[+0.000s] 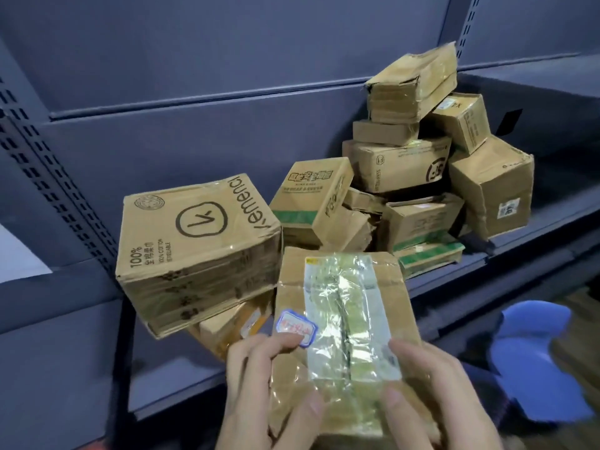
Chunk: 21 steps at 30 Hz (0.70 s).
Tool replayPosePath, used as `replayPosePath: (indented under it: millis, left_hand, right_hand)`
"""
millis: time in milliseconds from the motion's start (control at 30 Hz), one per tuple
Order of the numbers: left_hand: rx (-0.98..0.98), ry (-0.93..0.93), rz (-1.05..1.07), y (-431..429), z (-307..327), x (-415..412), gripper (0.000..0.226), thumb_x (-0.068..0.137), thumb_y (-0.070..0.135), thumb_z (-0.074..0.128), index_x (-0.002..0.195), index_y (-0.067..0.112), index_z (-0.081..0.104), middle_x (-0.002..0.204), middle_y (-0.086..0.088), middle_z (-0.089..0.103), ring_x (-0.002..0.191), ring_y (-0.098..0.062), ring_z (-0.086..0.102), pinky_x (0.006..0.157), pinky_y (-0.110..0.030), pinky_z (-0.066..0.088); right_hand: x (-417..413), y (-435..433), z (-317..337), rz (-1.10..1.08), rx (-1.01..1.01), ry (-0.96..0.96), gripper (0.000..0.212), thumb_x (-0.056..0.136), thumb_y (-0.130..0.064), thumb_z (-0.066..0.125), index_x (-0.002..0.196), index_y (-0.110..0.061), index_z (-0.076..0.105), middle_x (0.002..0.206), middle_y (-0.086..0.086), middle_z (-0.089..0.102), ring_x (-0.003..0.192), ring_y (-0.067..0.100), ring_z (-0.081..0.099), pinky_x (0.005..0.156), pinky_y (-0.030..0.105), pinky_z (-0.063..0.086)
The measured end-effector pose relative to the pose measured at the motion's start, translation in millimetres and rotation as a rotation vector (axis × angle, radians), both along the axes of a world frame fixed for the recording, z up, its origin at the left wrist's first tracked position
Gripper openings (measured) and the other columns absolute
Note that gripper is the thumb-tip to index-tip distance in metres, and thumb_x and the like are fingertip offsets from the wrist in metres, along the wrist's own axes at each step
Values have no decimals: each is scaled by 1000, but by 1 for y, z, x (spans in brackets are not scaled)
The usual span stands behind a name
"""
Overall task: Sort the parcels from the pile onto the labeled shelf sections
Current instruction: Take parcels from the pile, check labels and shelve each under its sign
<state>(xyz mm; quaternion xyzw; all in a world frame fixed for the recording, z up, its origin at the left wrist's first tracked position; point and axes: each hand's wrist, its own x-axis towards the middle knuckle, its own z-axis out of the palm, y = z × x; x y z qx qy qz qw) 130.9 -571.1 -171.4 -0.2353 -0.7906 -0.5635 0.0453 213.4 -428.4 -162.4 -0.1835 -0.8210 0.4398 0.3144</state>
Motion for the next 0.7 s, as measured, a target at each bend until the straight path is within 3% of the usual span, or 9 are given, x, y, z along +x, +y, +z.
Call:
replayPosePath:
  millis: [67,167,300,400,533,633,700]
  left_hand:
    - [-15,-61,34,-10,-3,16,51,52,48,54,102,56,53,112,21,46,109,4,50,79,3,32]
    - [-4,-87,94,-30,-7,36,51,50,49,53,100,57,54,116,23,45,108,6,51,76,2,35]
    - [14,-67,200,-77,-12,57,49,49,46,52,96,57,56,117,17,49,106,6,51,74,3,35]
    - [25,-56,328,-130,-16,77,50,48,45,50,96,57,56,115,22,45,107,12,48,75,5,34]
    - [16,-46,517,-210,-21,108,48,49,46,51,96,54,57,113,27,42,101,17,50,71,6,34]
    - [23,-56,665,-268,-26,130,50,48,48,49,97,56,54,113,27,41,102,17,48,69,5,35]
    - [40,-95,752,-301,-24,143,53,46,49,48,98,59,51,113,26,41,102,19,46,69,4,36]
  right_hand:
    - [9,-7,-3,38,-3,-15,40,62,-38,62,101,-45,61,114,-24,58,91,-8,61,67,-1,42]
    - [18,-22,-7,129,-56,-16,50,59,-23,68,101,-49,60,111,-29,58,92,-11,60,64,-4,41]
    - [24,-69,-13,219,-62,-33,46,58,-35,67,100,-51,59,111,-30,57,92,-14,58,66,-6,39]
    - [27,-122,-19,296,-52,-36,38,62,-42,62,100,-47,61,112,-25,59,89,-8,61,66,-1,42]
    - [31,-202,-25,463,-110,-92,41,66,-30,64,101,-50,62,113,-23,61,84,1,66,64,13,51]
    - [33,-259,-29,601,-140,-117,38,74,-17,70,96,-47,65,109,-23,63,81,0,67,58,9,49]
    - [32,-293,-31,714,-158,-156,50,76,-1,74,95,-46,66,107,-24,63,79,-2,66,57,6,47]
